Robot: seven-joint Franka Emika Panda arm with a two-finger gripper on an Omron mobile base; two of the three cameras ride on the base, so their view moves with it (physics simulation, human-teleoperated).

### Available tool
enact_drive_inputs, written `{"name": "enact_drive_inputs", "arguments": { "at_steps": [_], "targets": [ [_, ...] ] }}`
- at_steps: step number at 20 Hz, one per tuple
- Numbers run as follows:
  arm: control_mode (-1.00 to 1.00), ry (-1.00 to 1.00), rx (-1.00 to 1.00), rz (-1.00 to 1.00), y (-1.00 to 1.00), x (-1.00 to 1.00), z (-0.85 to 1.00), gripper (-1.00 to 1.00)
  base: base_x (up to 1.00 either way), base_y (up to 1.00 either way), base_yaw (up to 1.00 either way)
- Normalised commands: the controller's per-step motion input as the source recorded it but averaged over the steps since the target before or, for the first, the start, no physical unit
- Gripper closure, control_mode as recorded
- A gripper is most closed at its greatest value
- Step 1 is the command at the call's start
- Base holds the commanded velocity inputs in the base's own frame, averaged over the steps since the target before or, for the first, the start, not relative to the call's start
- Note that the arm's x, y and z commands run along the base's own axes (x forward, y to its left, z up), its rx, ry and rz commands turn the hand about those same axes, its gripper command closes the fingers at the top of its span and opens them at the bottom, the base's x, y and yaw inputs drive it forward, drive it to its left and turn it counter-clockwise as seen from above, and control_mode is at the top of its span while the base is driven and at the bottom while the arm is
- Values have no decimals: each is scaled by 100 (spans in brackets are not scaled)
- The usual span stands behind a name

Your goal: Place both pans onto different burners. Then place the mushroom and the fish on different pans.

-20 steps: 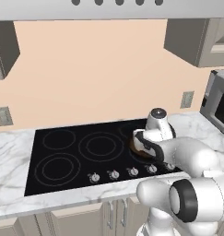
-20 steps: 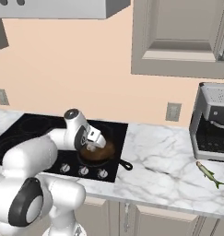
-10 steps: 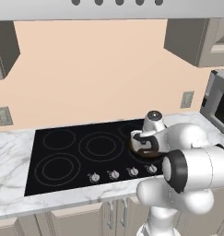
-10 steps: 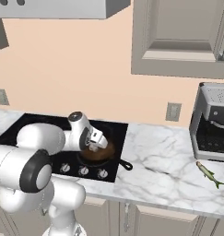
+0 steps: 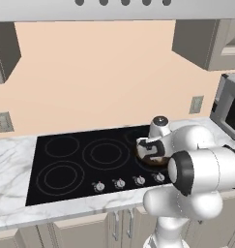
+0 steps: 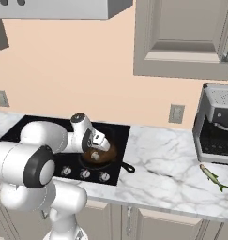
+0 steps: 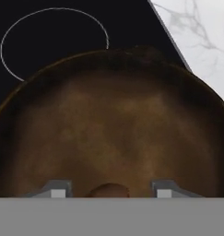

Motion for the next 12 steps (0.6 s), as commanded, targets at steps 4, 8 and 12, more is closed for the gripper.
{"name": "enact_drive_inputs", "arguments": {
  "at_steps": [4,8,12],
  "targets": [
    [-100,0,0,-2,0,1,34,-100,0,0,0],
    [-100,0,-1,-12,6,1,61,-100,0,0,0],
    [-100,0,0,-14,0,-13,67,-100,0,0,0]
  ]
}}
